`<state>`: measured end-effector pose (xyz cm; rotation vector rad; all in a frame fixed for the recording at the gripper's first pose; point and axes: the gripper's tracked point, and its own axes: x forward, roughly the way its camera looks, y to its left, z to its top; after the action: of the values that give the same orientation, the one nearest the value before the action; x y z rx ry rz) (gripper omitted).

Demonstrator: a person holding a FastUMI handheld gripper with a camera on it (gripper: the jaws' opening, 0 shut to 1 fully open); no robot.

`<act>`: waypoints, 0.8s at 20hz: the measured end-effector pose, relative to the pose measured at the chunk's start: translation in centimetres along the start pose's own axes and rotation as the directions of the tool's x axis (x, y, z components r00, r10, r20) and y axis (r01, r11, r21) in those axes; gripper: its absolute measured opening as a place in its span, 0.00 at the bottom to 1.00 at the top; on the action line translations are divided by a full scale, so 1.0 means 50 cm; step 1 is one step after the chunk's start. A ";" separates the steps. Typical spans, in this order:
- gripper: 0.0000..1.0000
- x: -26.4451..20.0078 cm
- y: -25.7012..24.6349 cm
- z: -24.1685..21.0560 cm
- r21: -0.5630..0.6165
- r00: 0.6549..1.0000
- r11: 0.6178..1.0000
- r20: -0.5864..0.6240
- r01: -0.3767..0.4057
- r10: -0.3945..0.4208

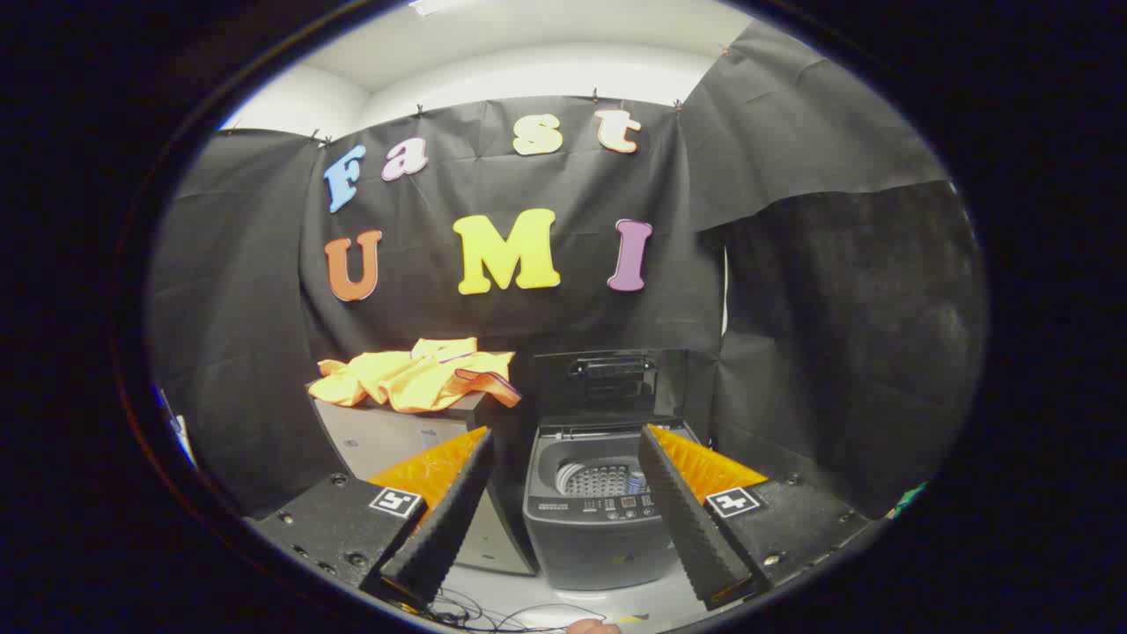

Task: Put the clothes into the washing machine and then close the washing machine lid.

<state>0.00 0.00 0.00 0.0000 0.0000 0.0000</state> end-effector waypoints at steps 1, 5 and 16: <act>1.00 -0.003 0.000 -0.006 -0.001 1.000 1.000 -0.006 -0.003 0.003; 1.00 0.001 0.003 -0.010 -0.014 1.000 1.000 -0.013 -0.009 0.009; 1.00 0.002 0.010 -0.032 0.001 0.999 1.000 -0.045 -0.008 0.008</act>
<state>0.11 0.48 -1.61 0.0011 0.0451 0.0076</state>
